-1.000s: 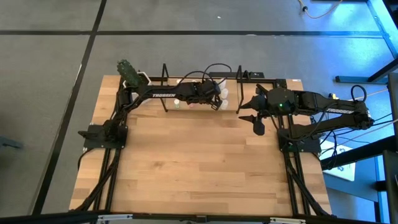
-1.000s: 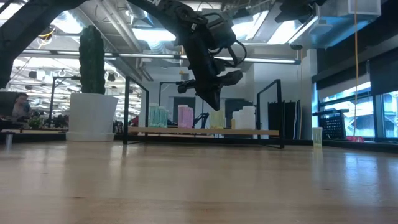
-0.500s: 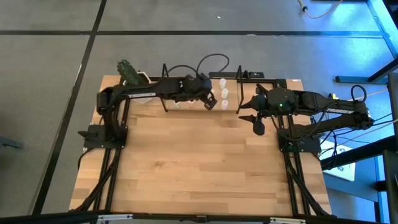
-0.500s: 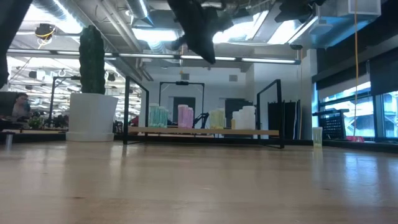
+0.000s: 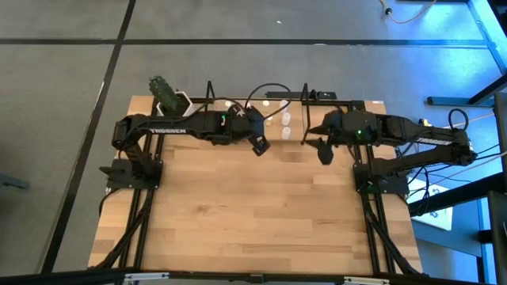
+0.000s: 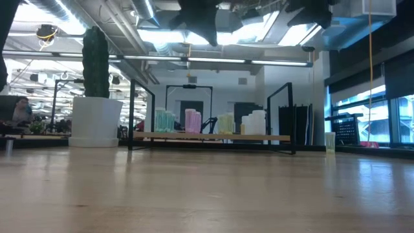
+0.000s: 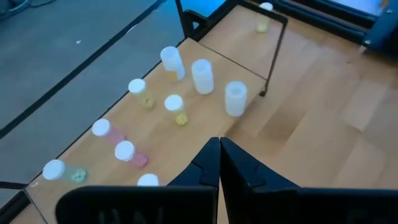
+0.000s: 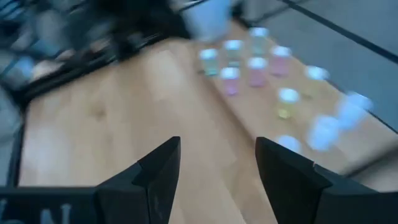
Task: Pick and place medicine bottles onto shelf by color
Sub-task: Put the yellow pill bottle on the shelf aligned with the other yellow pill bottle
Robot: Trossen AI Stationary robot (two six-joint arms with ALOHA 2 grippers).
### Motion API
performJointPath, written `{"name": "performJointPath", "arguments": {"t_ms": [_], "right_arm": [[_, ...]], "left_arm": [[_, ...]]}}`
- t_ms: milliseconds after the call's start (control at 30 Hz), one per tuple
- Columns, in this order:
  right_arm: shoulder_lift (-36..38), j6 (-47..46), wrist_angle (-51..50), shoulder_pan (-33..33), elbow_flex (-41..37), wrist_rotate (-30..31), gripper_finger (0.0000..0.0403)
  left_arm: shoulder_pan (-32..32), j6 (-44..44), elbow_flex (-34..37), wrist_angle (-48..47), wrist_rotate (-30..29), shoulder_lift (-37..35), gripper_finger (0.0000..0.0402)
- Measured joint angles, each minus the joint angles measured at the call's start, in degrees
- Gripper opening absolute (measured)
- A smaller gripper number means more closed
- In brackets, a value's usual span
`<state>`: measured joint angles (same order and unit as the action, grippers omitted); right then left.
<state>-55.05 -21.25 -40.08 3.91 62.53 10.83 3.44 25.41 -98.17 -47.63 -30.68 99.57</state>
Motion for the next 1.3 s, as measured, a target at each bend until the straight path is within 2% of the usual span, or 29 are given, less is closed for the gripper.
{"name": "performJointPath", "arguments": {"t_ms": [100, 200, 400, 500, 600, 667, 833, 1033, 1300], "right_arm": [[0.0, -5.8, -8.8, 3.1, 3.4, 3.8, 0.0209], [-0.1, -9.7, -19.2, 7.0, 6.6, 4.5, 0.0209], [-1.6, -16.0, -33.6, 18.7, 12.2, -1.4, 0.0209], [-3.6, -16.0, -37.4, 25.7, 12.7, -1.9, 0.0209], [-6.8, -13.8, -39.0, 32.9, 12.0, -2.8, 0.0209], [-9.6, -10.4, -39.1, 37.0, 11.9, -5.5, 0.0209], [-17.9, -3.4, -39.0, 43.8, 11.9, -6.9, 0.0209], [-26.2, 2.0, -39.0, 48.1, 11.8, -6.9, 0.0209], [-32.7, 0.7, -36.7, 52.8, 11.8, -6.0, 0.0209]], "left_arm": [[-0.9, 0.0, 0.0, 0.0, -0.2, 0.0, 0.0000], [-1.4, 0.1, 0.0, 0.1, -0.2, 0.0, 0.0000], [-1.4, 0.1, 0.0, 0.1, -0.2, -0.2, 0.0000], [-1.4, 0.1, 0.0, 0.3, -0.2, -0.3, 0.0000], [-1.4, 0.1, 0.0, 0.3, -0.2, -0.3, 0.0000], [-1.4, 0.1, 0.0, 0.3, -0.2, -0.3, 0.0000], [-1.5, 0.1, 0.0, 0.3, -0.2, -0.3, 0.0000], [-1.9, 0.1, 0.0, 0.3, -0.1, -0.3, 0.0000], [-2.1, 0.1, 0.0, 0.4, -0.1, -0.3, 0.0000]]}}
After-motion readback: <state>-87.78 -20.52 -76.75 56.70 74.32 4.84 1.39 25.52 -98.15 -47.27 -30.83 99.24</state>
